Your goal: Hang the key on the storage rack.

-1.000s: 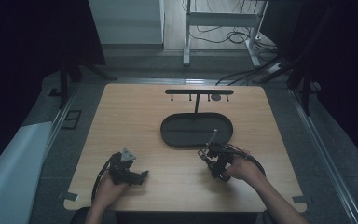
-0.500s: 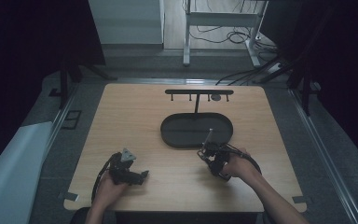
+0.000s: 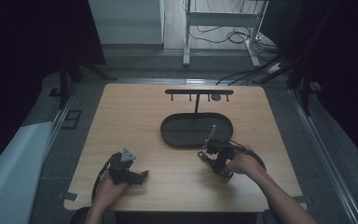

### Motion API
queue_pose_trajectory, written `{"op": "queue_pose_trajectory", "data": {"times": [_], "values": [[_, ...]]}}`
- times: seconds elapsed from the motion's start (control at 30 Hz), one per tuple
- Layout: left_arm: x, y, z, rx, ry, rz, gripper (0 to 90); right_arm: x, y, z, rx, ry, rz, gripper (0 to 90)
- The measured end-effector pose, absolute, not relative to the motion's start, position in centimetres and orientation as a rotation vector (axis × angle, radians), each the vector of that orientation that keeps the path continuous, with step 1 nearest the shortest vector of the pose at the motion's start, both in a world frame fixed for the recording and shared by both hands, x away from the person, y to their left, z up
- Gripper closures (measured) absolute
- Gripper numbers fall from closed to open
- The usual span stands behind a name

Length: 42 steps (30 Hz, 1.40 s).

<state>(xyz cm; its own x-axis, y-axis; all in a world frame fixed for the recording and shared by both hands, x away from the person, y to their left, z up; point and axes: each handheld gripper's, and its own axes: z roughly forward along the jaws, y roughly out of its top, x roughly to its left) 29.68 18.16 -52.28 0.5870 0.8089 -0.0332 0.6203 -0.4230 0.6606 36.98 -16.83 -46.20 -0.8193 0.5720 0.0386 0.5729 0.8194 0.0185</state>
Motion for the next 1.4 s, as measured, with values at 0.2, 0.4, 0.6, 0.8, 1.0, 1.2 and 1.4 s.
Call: {"op": "queue_pose_trajectory", "data": {"times": [0.2,0.4,0.6,0.8,1.0,1.2,1.4], "values": [[29.7,18.2,-52.3,2.181,1.13,0.385,0.0,37.3,-17.3,-44.5,-0.927,-2.961,-0.077,48.3],[29.7,18.2,-52.3,2.18,1.13,0.385,0.0,37.7,-17.9,-43.0,-0.927,-2.945,-0.112,48.3],[29.7,18.1,-52.3,2.175,1.132,0.387,0.0,38.2,-18.4,-41.4,-0.945,-2.928,-0.148,48.3],[29.7,18.1,-52.3,2.178,1.131,0.386,0.0,38.6,-18.8,-40.1,-0.953,-2.927,-0.169,48.3],[29.7,18.1,-52.3,2.177,1.13,0.386,0.0,39.2,-19.3,-38.4,-0.985,-2.923,-0.187,48.4],[29.7,18.1,-52.3,2.177,1.13,0.386,0.0,39.9,-19.9,-36.3,-1.024,-2.927,-0.212,48.4],[29.7,18.1,-52.3,2.179,1.129,0.385,0.0,40.7,-20.7,-34.6,-1.068,-2.929,-0.242,48.4]]}}
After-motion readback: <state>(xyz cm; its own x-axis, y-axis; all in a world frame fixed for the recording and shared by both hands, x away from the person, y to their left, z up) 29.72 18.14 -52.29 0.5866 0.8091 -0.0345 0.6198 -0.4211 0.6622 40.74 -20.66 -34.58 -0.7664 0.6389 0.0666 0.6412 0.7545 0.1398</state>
